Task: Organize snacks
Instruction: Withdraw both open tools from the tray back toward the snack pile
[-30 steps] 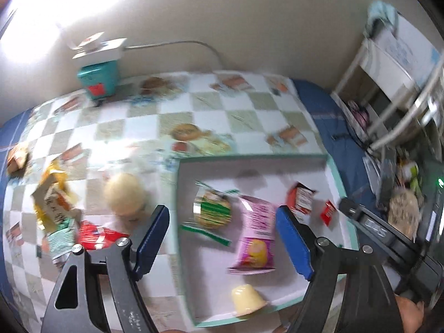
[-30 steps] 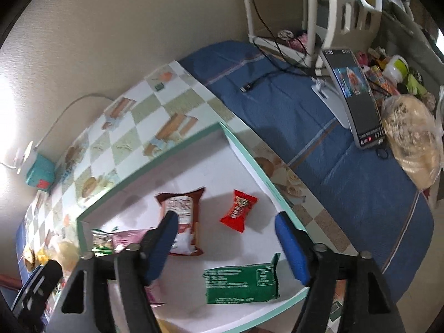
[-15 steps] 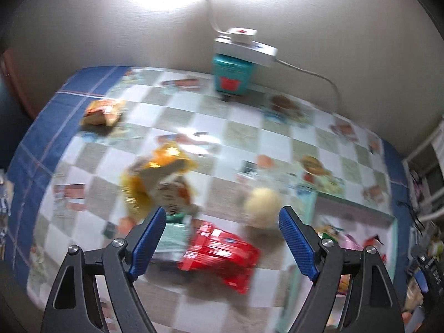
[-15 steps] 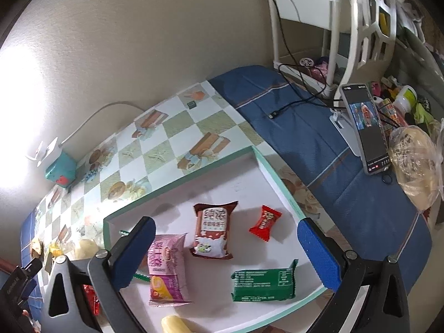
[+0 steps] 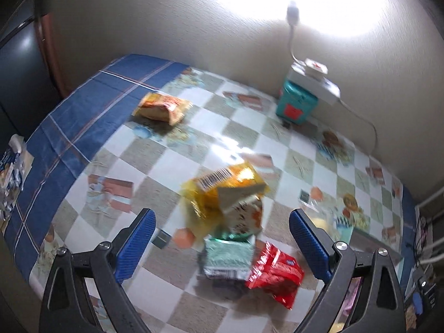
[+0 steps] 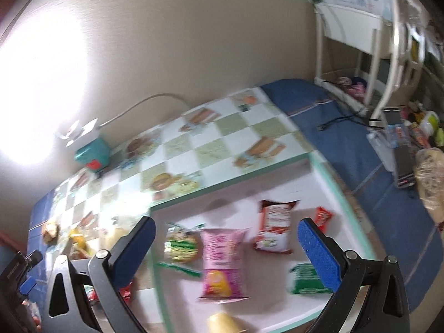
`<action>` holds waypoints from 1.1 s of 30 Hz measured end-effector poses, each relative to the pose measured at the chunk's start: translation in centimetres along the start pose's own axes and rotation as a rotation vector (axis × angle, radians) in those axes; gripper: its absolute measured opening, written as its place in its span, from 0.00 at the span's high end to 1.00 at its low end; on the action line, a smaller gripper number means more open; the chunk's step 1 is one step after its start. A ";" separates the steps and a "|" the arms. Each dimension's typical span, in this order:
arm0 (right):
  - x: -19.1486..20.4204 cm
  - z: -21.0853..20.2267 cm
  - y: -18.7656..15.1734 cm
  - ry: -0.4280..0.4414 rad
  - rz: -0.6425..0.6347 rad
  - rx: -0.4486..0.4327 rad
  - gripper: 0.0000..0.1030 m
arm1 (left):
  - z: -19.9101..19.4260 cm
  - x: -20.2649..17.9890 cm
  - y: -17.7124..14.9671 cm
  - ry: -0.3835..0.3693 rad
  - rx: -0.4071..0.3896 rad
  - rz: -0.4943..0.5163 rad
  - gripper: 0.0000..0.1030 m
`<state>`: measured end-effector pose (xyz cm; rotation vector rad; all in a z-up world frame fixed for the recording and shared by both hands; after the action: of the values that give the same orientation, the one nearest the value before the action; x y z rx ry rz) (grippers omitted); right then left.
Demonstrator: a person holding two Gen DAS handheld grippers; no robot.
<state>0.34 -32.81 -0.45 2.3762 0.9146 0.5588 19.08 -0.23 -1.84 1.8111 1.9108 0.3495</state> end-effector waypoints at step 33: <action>16.0 3.7 -8.0 0.180 -0.246 0.080 0.00 | 0.0 10.2 2.8 -0.085 -0.061 -0.205 0.06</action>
<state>9.46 -17.73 -5.20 2.2635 1.3095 0.6560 21.39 10.09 -2.13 1.5493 1.9827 0.2531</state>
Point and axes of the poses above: each gripper's, at about its wrist camera, not at the fingertips, and z roughly the way its jaws point, x to its left, y to its top, the point moved 5 cm from there along z, roughly the way its jaws point, and after that the axes turned 1 degree about y, right-handed, at the moved point
